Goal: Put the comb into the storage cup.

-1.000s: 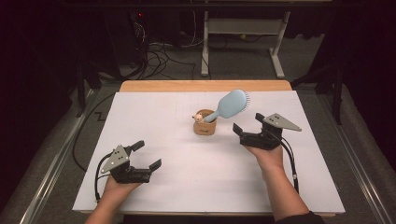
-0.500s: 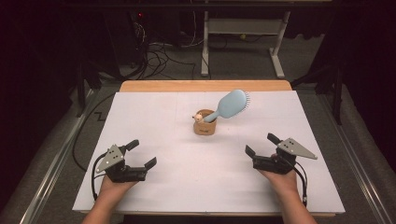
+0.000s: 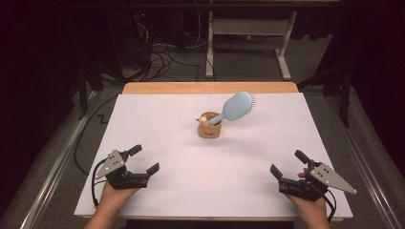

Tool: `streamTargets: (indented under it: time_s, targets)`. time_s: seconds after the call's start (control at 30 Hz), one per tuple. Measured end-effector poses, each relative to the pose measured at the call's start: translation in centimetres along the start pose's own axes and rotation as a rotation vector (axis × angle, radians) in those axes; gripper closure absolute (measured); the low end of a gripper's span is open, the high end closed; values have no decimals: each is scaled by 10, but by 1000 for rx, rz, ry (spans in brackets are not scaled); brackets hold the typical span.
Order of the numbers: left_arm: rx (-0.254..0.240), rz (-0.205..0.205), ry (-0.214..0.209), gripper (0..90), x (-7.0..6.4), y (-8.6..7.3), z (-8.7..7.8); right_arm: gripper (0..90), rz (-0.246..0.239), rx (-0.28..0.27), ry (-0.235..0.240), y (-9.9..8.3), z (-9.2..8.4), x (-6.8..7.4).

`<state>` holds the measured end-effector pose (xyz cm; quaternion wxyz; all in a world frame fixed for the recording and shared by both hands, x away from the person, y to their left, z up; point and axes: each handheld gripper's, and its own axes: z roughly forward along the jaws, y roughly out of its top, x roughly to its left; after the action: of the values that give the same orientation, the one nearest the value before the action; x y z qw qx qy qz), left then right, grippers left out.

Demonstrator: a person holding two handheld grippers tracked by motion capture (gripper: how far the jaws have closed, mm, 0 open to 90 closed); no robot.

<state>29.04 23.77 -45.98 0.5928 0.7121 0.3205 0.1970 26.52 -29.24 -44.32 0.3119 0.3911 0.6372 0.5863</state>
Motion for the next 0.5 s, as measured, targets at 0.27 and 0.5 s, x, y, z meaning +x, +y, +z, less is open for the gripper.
streamTargets:
  time_s: [0.27,0.5]
  targets:
    - [-9,10,8,41,-1,1,-3,5,-5,-7,-23,0,-2,-4]
    - [-12,11,19,35,0,2,-4,5,9,-5,-36,0,-3,-7]
